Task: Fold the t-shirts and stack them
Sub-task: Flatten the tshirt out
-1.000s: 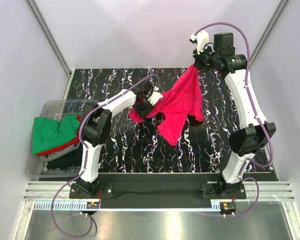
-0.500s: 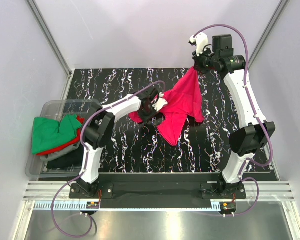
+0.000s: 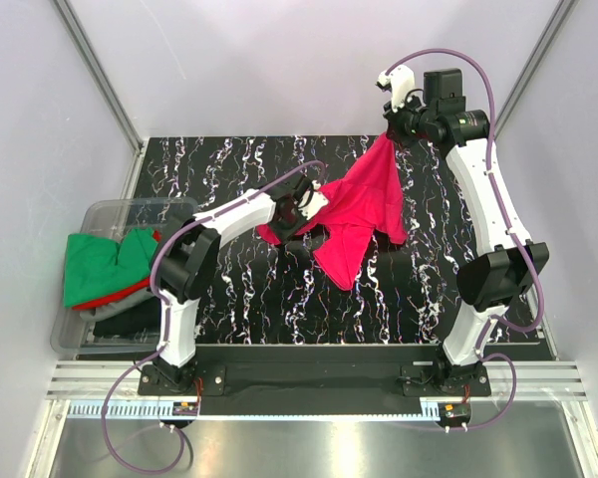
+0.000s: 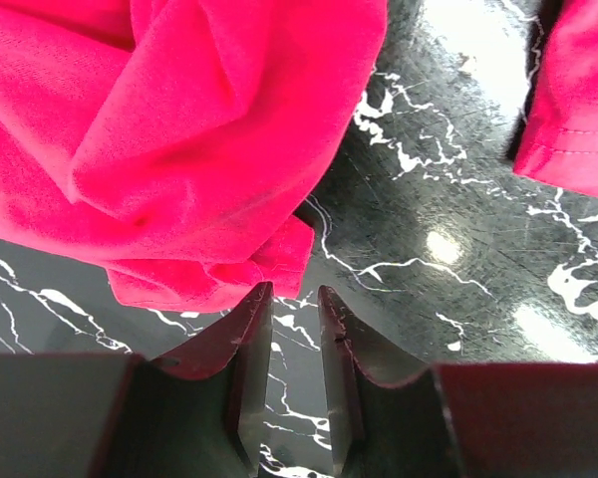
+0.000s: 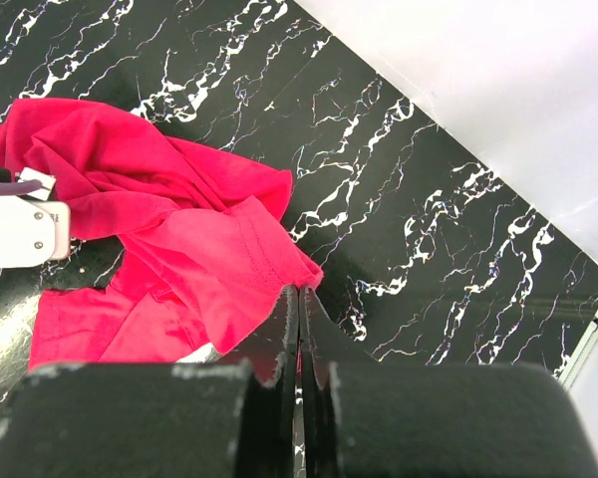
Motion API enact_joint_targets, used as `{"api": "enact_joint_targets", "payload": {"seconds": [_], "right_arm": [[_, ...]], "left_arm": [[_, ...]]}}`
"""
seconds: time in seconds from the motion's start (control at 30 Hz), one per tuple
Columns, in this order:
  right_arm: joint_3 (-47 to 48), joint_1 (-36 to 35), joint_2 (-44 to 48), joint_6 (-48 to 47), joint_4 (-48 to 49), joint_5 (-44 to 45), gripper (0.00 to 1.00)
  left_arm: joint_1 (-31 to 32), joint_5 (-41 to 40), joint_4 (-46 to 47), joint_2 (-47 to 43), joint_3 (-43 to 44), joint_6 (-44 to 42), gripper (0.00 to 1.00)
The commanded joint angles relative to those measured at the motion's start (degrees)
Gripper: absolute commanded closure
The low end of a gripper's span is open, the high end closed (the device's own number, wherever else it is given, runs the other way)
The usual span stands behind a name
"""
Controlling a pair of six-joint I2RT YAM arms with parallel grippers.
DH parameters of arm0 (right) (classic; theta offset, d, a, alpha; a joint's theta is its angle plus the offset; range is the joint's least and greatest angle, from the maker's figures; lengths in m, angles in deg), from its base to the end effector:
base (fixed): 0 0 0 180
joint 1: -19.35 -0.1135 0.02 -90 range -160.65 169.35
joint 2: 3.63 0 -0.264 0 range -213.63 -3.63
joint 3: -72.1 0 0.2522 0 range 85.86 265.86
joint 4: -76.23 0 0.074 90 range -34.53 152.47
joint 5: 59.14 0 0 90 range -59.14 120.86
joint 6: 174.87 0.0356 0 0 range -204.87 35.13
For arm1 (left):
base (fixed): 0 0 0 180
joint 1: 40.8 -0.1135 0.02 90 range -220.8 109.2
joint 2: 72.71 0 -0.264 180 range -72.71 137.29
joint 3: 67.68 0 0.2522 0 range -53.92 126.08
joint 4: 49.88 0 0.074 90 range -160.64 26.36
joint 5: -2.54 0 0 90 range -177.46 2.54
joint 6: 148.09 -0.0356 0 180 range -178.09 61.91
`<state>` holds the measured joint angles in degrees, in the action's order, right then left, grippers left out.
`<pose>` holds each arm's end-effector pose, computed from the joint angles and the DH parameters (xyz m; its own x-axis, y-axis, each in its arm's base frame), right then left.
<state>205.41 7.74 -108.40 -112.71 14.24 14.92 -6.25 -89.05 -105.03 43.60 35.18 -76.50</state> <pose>0.3890 0.0899 0.4296 -0.2822 -0.5164 -0.8085 -0.6217 0.7403 -0.2558 0.3484 -0.2387 0.1895 -0.5512 0.7628 -0.3380 0.7722 0.6199 0.1397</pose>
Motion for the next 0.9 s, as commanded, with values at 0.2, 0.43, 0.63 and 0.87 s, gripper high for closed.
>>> {"api": "enact_joint_targets", "payload": {"seconds": [0.2, 0.43, 0.63, 0.87], "right_arm": [[-0.1, -0.34, 2.03, -0.03, 2.09, 0.3, 1.0], [-0.1, -0.34, 1.85, 0.06, 2.09, 0.12, 1.0], [-0.54, -0.34, 2.03, 0.24, 2.26, 0.21, 1.0], [-1.77, -0.42, 2.82, -0.2, 2.17, 0.65, 1.0]], "left_arm": [[-0.09, -3.07, 2.1, 2.6, 0.9, 0.13, 0.67], [-0.09, -2.9, 2.36, 3.48, 0.99, 0.4, 0.73], [-0.09, -4.21, 2.45, 4.8, 2.83, 0.31, 0.71], [-0.09, -4.48, 2.45, 6.47, 4.68, 0.13, 0.62]]}}
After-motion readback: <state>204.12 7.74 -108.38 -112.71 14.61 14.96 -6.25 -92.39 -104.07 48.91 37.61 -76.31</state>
